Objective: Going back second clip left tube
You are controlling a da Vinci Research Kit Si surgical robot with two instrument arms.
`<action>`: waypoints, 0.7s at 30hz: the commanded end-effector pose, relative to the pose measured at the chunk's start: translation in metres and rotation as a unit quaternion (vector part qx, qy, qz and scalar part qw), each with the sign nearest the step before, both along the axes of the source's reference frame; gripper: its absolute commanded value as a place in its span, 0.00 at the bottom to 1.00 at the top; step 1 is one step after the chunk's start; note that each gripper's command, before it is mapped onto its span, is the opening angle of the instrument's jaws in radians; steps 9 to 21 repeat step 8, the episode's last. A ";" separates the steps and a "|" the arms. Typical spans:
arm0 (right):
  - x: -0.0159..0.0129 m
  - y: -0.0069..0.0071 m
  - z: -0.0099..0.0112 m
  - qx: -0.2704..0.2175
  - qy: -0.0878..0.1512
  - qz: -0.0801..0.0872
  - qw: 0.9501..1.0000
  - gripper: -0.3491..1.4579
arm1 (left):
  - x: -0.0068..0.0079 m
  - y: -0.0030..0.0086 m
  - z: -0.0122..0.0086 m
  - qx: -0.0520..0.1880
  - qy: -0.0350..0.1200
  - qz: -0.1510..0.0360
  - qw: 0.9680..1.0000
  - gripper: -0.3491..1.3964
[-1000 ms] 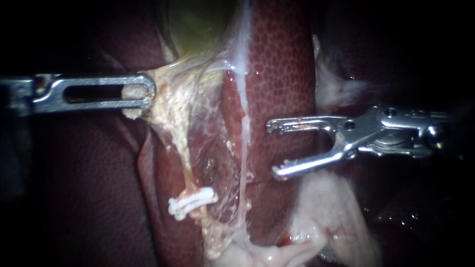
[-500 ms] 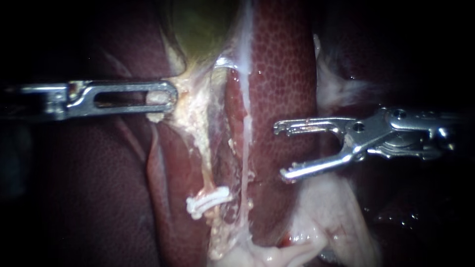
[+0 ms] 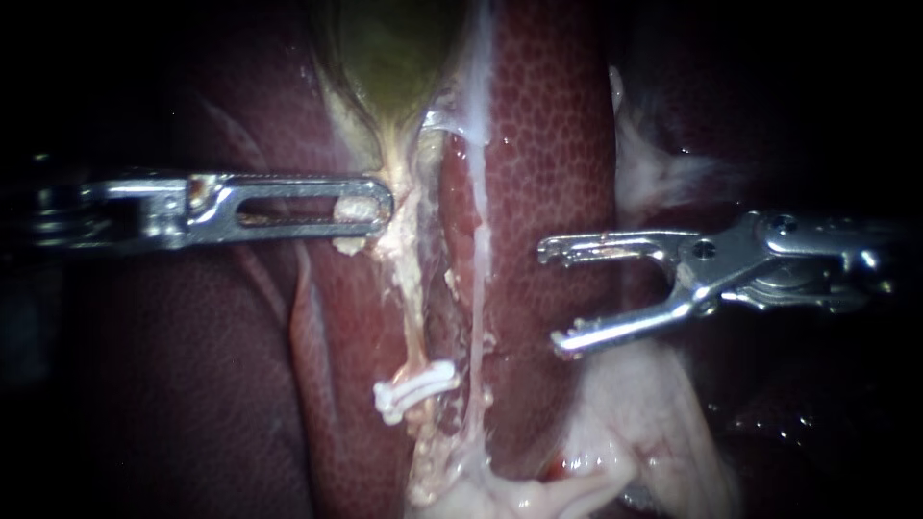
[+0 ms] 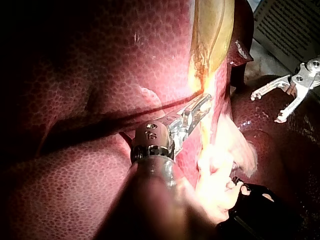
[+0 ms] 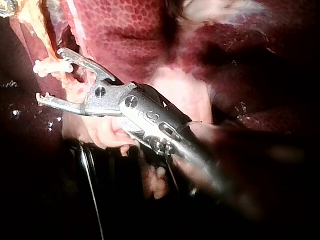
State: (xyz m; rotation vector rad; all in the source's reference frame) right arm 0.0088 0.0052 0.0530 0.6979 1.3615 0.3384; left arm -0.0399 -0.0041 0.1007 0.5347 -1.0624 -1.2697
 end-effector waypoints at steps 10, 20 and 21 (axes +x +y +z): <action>0.0001 -0.0001 -0.0002 -0.003 0.001 0.000 1.000 0.52 | 0.0001 0.0000 0.0000 0.000 0.000 0.000 1.000 0.00; 0.0001 -0.0001 -0.0002 -0.003 0.001 0.000 1.000 0.52 | 0.0001 0.0000 0.0000 0.000 0.000 0.000 1.000 0.00; 0.0001 -0.0001 -0.0002 -0.003 0.001 0.000 1.000 0.52 | 0.0001 0.0000 0.0000 0.000 0.000 0.000 1.000 0.00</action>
